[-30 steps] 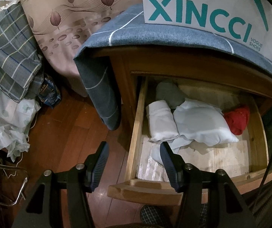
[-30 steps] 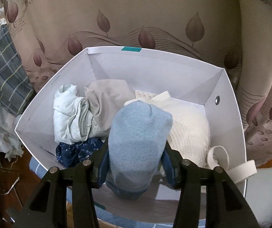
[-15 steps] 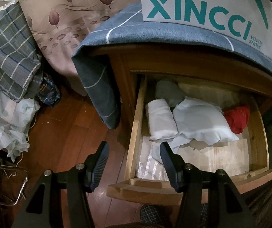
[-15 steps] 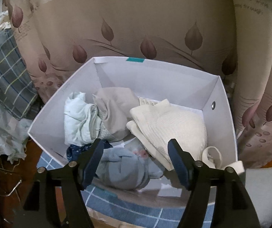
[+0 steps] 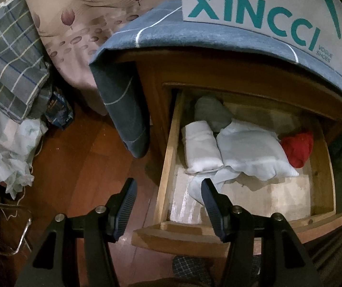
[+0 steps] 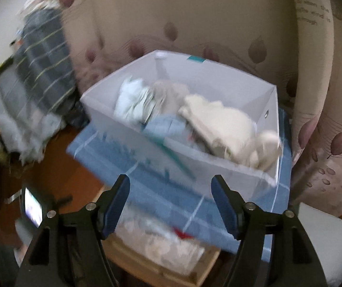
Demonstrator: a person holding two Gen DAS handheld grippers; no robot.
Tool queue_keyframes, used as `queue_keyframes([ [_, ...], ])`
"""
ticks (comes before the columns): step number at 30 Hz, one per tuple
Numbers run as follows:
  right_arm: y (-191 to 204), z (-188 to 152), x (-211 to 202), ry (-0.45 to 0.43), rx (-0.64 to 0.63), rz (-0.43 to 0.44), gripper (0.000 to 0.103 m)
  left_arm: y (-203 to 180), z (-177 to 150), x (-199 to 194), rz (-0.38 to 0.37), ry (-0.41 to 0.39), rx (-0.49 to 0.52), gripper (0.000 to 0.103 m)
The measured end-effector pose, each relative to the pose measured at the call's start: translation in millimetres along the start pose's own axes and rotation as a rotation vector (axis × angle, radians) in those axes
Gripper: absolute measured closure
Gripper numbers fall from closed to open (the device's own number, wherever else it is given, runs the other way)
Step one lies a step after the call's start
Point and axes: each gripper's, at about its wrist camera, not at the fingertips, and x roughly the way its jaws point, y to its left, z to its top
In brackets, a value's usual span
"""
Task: Take underwear out of drawer
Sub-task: 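Move the right gripper back into the drawer toward the red sock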
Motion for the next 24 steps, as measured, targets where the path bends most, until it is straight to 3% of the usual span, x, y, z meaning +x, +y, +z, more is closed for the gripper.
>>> queue_keyframes([
  [6, 15, -53, 15, 0.122, -0.202, 0.017, 0.038, 7, -1, 1, -0.025, 0.005, -0.035, 0.046],
  [12, 13, -93, 56, 0.247, -0.314, 0.022, 0.040, 15, -1, 3, -0.057, 0.017, -0.079, 0.046],
  [20, 13, -131, 122, 0.353, -0.461, -0.032, 0.043, 29, -1, 9, -0.103, 0.044, -0.163, 0.046],
  [24, 14, -148, 153, 0.379, -0.575, -0.104, 0.044, 35, -2, 12, -0.121, 0.056, -0.199, 0.046],
])
